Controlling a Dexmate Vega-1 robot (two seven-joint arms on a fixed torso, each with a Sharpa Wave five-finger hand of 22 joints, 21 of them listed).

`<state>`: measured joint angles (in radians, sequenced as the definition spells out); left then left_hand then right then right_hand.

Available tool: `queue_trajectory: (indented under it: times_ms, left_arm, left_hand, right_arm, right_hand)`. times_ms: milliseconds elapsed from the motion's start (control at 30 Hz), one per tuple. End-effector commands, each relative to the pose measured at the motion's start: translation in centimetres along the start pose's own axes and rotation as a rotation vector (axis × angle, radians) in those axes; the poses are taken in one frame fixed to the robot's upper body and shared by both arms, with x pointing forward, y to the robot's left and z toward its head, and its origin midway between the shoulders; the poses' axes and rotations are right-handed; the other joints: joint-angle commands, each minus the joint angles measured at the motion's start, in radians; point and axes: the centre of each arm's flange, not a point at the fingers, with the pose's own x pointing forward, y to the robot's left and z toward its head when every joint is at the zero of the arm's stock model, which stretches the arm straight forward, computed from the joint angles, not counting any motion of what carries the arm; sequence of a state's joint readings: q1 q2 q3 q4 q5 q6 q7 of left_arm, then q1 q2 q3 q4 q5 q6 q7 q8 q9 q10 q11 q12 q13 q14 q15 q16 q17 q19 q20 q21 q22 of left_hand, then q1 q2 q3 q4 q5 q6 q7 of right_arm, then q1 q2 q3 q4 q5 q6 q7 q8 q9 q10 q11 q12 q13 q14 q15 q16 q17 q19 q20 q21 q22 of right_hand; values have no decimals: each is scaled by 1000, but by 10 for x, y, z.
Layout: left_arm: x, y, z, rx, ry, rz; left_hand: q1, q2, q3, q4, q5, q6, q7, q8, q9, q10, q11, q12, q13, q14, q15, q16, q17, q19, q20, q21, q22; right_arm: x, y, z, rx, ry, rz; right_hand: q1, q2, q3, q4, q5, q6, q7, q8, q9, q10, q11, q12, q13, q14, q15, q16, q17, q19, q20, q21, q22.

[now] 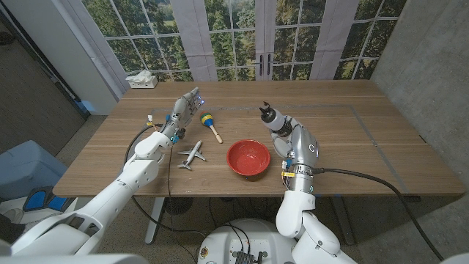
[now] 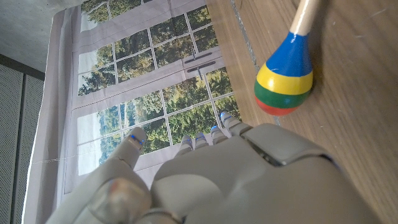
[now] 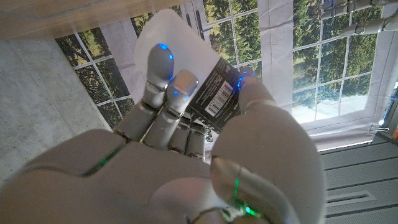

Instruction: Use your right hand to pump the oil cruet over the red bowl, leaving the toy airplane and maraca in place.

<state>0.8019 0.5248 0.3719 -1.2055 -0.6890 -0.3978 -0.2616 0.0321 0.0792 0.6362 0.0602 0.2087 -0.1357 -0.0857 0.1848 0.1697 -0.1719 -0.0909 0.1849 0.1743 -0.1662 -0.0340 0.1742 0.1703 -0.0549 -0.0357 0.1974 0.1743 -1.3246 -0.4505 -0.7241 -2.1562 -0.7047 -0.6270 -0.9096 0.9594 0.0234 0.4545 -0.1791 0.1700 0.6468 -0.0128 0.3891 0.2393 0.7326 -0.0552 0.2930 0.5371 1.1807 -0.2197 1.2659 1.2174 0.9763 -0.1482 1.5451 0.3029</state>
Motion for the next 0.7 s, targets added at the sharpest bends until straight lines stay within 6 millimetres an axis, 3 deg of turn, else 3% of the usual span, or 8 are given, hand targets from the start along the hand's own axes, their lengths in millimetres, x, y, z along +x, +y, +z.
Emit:
queue_trajectory:
  times_ms: [33, 700]
  left_arm:
    - [0, 0, 0, 0, 1, 2]
    - [2, -1, 0, 1, 3, -2]
  left_hand:
    - [-5, 54, -1, -3, 7, 1, -4, 1, 2, -59, -7, 1, 3, -91, -58, 2, 1, 7, -24, 3, 4]
    - [-5, 53, -2, -4, 7, 2, -5, 2, 2, -59, -6, 1, 3, -91, -59, 3, 1, 7, -24, 3, 4]
  right_arm:
    - [4, 1, -3, -168, -70, -26]
    - [10, 1, -9, -368, -202, -101]
  right_hand:
    - [66, 94, 28, 22, 7, 64, -52, 10, 4, 69, -61, -4, 4, -5, 1, -1, 3, 1, -66, 3, 1]
    - [66, 93, 32, 20, 8, 67, -68, 11, 5, 71, -67, -15, 8, -8, 1, -2, 3, -6, -66, 2, -5]
